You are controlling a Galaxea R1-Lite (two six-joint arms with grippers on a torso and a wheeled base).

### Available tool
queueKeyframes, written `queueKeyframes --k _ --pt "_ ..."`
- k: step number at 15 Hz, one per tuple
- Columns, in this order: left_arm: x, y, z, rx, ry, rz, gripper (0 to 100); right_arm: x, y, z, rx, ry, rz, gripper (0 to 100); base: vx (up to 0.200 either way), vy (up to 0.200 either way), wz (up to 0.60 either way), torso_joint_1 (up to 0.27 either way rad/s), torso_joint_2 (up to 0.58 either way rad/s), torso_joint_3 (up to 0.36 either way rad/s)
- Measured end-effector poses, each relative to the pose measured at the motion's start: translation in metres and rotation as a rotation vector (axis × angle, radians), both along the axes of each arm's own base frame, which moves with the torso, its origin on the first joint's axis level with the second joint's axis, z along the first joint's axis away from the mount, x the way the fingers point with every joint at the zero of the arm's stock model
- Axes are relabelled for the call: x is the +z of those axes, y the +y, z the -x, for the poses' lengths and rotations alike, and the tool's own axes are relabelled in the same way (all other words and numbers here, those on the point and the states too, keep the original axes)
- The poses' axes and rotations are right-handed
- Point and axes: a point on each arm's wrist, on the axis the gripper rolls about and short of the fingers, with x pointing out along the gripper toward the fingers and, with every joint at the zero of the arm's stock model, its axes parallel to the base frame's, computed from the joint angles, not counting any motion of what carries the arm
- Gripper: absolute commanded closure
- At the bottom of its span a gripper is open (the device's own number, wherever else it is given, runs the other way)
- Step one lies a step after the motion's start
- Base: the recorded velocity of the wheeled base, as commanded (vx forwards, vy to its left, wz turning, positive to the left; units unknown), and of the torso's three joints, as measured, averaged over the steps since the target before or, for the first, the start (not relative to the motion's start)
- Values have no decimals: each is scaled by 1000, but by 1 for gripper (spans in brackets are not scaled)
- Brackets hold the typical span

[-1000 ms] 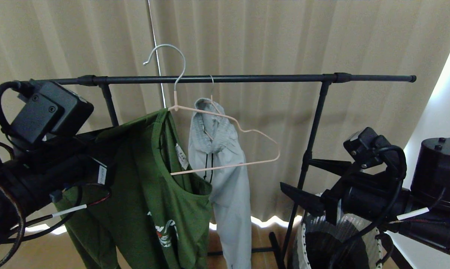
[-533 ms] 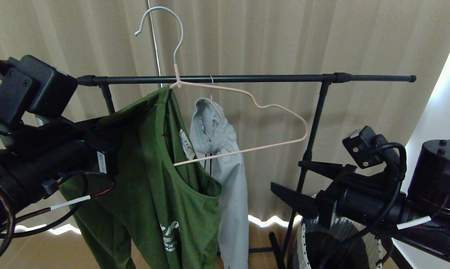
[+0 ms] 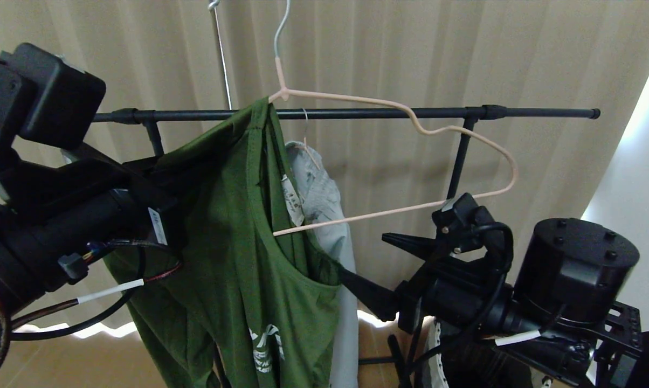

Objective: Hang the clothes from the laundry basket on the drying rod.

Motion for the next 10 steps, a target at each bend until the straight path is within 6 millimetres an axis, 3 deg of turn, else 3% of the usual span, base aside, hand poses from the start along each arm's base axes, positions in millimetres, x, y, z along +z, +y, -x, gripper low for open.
queueKeyframes --k 5,10 --pt "0 -5 4 -31 0 6 100 -11 15 -5 4 18 24 0 0 0 0 0 0 0" --pt "5 -1 9 -33 -16 19 100 -26 13 -7 -44 54 73 0 0 0 0 0 0 0"
